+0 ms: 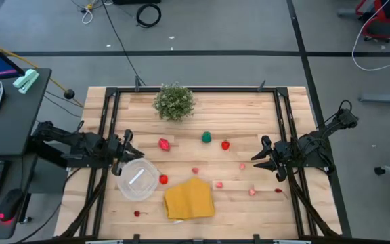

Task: Pick and placing Produce into tupperware
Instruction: Put the dragon fruit into the transparent bin

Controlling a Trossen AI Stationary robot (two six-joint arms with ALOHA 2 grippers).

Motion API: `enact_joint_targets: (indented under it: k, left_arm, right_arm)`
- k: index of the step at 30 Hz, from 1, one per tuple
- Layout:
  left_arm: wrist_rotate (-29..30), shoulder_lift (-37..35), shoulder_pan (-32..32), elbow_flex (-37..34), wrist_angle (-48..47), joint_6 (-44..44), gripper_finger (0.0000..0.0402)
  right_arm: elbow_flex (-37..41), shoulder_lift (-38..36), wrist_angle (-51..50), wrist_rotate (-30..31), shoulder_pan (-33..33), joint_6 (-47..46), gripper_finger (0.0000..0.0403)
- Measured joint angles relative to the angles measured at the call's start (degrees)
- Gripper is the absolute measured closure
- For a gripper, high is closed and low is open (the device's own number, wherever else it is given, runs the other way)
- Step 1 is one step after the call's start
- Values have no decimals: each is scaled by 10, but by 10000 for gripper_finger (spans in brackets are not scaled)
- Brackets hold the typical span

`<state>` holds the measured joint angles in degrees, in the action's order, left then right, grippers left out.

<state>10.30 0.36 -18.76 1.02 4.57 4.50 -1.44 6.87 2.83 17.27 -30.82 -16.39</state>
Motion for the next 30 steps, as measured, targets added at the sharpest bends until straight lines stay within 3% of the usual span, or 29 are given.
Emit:
enact_joint_targets:
  k: [3,8,12,16,22,26,30]
  left_arm:
    - [5,0,0,-1,35,21,365]
    - [74,0,0,0,157,27,380]
    - [94,0,6,0,203,52,390]
    - [87,6,10,36,199,-14,372]
    - [122,65,10,155,107,-171,298]
    - [192,144,10,250,-22,-234,239]
    - [210,244,10,325,-134,-262,193]
  right_arm:
    - [0,0,0,0,0,0,257]
    - [0,0,0,0,0,0,257]
    - [0,0,0,0,0,0,257]
    - [0,0,0,0,0,0,257]
    - [0,0,0,0,0,0,257]
    - [0,0,0,0,0,0,257]
    - [0,0,0,0,0,0,257]
